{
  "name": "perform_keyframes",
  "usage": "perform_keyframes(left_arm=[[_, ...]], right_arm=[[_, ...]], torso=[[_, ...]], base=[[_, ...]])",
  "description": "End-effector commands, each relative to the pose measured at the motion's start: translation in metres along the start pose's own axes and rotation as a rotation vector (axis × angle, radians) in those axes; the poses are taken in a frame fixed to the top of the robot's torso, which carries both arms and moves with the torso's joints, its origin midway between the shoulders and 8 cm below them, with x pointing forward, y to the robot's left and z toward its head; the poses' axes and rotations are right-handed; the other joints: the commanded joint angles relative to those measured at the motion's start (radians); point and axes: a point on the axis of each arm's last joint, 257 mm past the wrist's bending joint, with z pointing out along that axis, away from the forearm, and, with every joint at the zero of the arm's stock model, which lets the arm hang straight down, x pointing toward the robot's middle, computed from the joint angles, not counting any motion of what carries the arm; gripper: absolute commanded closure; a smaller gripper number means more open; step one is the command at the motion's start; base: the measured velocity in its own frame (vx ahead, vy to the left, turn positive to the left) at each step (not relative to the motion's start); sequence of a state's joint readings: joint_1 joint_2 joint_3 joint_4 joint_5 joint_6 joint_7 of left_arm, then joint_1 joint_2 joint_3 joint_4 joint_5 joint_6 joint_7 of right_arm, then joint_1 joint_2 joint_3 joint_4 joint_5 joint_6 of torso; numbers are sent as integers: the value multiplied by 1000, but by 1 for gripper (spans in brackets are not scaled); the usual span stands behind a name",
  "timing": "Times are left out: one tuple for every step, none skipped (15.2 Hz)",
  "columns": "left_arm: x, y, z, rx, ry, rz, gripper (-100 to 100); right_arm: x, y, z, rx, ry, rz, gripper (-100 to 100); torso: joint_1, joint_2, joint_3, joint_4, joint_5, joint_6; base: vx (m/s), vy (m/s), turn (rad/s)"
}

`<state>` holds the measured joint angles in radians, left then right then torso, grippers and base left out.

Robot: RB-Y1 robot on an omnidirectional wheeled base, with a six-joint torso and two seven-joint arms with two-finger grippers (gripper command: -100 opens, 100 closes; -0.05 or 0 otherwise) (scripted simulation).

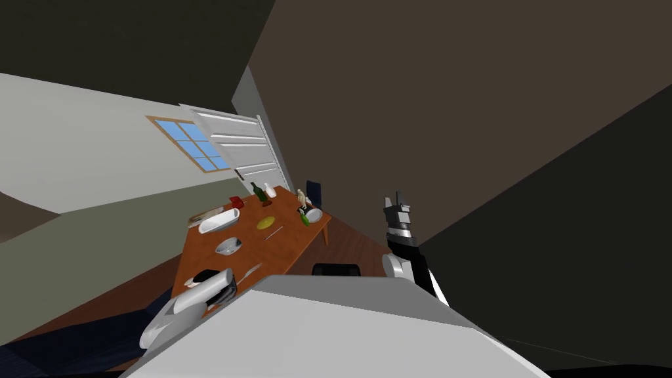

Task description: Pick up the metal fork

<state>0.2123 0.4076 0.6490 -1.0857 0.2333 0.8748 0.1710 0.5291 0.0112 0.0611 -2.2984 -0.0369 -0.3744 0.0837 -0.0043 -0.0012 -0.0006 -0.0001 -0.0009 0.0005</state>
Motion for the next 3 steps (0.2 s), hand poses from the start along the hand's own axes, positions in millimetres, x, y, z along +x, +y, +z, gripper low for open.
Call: perform_keyframes(left_arm=[[-2,-3,-5,-4,-2,4,100],[-4,-4,-7,-4,-3,5,100],[-2,-3,-4,-2,-2,3,100]], right_arm=[[0,0,0,0,0,0,0],[0,0,0,0,0,0,0],[0,0,0,0,0,0,0]], torso=[[0,0,0,0,0,0],[0,0,0,0,0,0],[0,0,0,0,0,0]], base=[[27,-64,19],[26,-54,10],[15,-32,6]])
